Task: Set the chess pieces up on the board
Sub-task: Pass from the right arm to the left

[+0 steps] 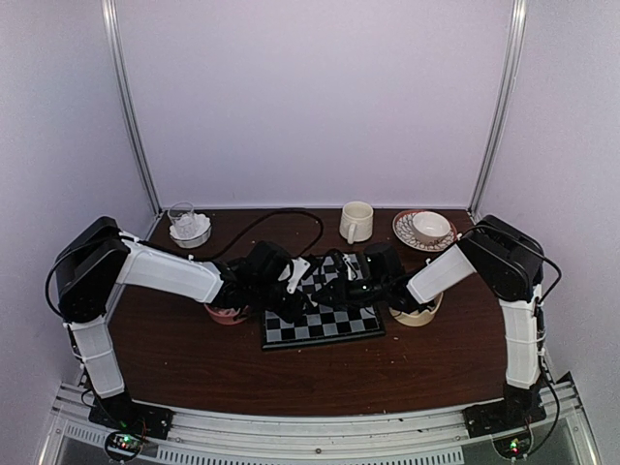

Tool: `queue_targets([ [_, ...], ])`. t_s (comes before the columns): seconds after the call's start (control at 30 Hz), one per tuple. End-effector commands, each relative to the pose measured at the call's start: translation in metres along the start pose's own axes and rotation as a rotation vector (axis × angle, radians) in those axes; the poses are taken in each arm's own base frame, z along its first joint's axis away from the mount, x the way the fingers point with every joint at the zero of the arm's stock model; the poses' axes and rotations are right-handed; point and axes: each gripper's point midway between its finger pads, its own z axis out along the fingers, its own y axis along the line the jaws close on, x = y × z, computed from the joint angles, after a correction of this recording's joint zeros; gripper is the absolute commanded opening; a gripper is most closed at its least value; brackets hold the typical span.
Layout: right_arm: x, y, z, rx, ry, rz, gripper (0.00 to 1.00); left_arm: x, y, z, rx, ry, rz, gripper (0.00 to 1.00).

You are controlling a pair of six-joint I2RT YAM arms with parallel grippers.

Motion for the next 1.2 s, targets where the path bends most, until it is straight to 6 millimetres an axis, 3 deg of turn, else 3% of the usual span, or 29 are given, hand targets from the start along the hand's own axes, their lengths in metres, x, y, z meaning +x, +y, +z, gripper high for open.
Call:
queue_targets([
  [0.0, 0.003, -0.006, 0.000, -0.008, 0.004, 0.009, 0.13, -0.014, 0.002, 0.003, -0.015, -0.041, 0.000, 0.27],
  [0.77, 0.004, -0.006, 0.001, -0.022, 0.005, 0.021, 0.12, -0.024, 0.002, 0.003, -0.020, -0.091, 0.011, 0.25],
  [1.17, 0.004, -0.005, 0.001, -0.025, 0.003, 0.022, 0.12, -0.023, 0.002, 0.003, -0.020, -0.085, 0.016, 0.10],
])
